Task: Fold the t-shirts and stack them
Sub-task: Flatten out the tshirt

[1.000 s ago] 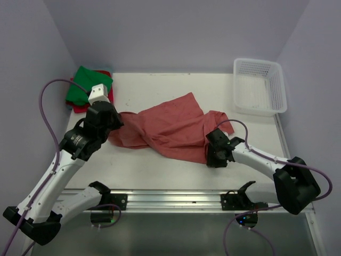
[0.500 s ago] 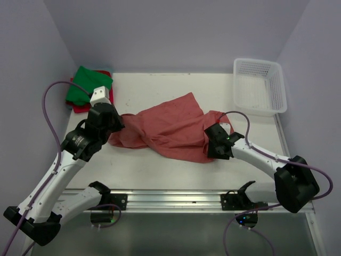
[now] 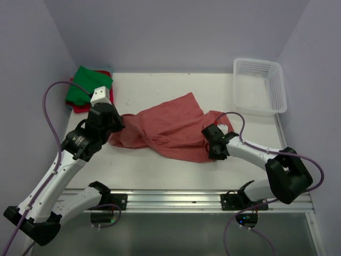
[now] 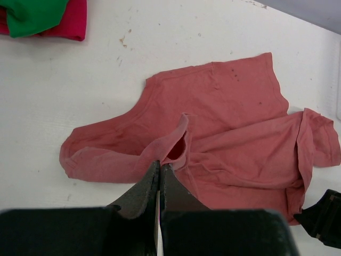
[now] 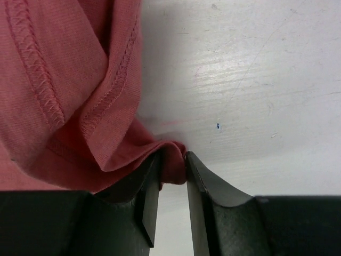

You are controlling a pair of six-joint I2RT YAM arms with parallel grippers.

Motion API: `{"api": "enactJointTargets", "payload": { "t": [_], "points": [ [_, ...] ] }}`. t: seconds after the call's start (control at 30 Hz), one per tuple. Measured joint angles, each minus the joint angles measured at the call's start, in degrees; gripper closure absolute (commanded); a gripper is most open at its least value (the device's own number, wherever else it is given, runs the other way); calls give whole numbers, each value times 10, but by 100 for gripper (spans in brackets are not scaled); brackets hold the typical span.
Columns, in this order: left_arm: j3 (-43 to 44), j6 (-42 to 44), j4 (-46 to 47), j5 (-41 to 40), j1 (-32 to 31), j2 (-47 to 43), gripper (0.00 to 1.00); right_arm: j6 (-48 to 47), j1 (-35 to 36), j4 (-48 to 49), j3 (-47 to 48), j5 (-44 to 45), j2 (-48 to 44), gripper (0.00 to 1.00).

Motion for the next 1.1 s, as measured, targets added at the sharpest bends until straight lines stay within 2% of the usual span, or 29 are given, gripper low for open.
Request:
{"api": "enactJointTargets", "payload": {
  "t": [0.03, 0.13, 0.17, 0.33, 0.5, 0.67, 0.8, 0.97, 1.1],
  "points": [
    [0, 0, 0, 0, 0, 0, 100, 2, 0, 2, -1, -1, 0, 74],
    [0, 0, 0, 0, 0, -3, 100, 4, 0, 3, -5, -1, -4, 89],
    [0, 0, 0, 0, 0, -3, 100, 5, 0, 3, -6, -1, -7, 100],
    [0, 0, 0, 0, 0, -6, 100, 7, 2, -7, -6, -2, -41, 100],
    [-21, 12, 24, 6, 0, -19, 100, -21, 18, -34, 20, -2, -125, 100],
    [-36, 58, 71, 23, 0, -43, 100, -78, 21, -41, 143, 7, -203, 100],
    [-25, 115, 131, 50, 0, -54, 100, -137, 22, -27, 259, 25, -211, 100],
    [46, 185, 183, 113, 0, -55, 100, -220, 32, -4, 367, 51, -212, 100],
    [110, 236, 227, 159, 0, -72, 100, -291, 38, 26, 400, 63, -243, 100]
  ]
}}
